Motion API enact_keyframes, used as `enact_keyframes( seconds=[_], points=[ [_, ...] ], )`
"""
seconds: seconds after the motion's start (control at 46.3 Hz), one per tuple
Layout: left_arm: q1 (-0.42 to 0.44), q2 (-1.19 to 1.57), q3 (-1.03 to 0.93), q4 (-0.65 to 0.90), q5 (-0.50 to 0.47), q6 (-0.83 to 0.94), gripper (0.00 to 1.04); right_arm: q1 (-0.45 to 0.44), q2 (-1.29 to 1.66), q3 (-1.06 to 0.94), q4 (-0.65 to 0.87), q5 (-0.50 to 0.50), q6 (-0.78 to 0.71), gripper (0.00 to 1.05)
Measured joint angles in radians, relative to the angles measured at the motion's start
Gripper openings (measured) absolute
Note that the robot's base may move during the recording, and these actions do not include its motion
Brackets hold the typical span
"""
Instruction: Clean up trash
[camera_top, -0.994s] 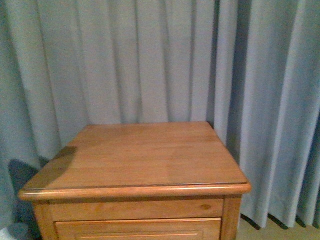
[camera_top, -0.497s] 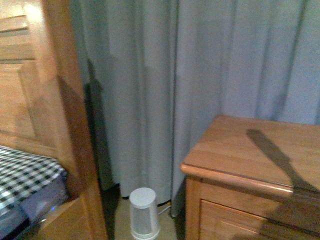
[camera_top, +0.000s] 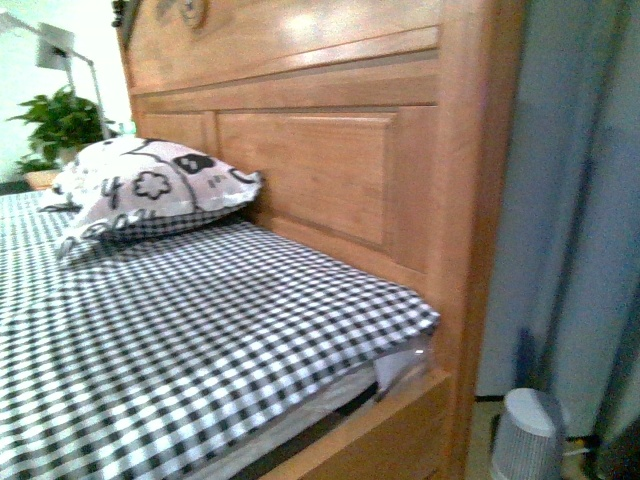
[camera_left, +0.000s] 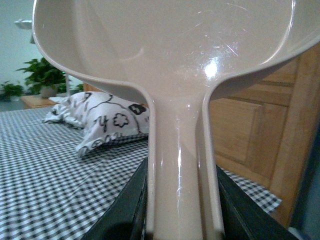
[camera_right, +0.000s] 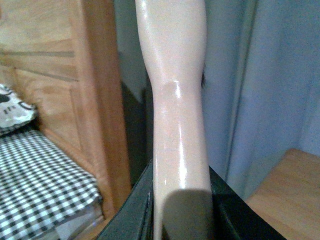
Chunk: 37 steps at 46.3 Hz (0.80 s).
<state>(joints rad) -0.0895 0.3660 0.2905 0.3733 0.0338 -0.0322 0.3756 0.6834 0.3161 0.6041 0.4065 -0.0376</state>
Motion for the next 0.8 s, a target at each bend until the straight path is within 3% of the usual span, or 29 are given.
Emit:
enact_keyframes(
  seconds=[0.757, 0.8],
  points=[
    [0.003, -0.004, 0.0, 0.0, -0.013, -0.004, 0.28, 0.005, 0.002, 0.0, 0.0, -0.011, 0.0, 0.21],
    [-0.005, 0.008, 0.022, -0.066, -0.049, -0.01, 0.28, 0.005, 0.002, 0.0, 0.0, -0.01, 0.0, 0.21]
  ],
)
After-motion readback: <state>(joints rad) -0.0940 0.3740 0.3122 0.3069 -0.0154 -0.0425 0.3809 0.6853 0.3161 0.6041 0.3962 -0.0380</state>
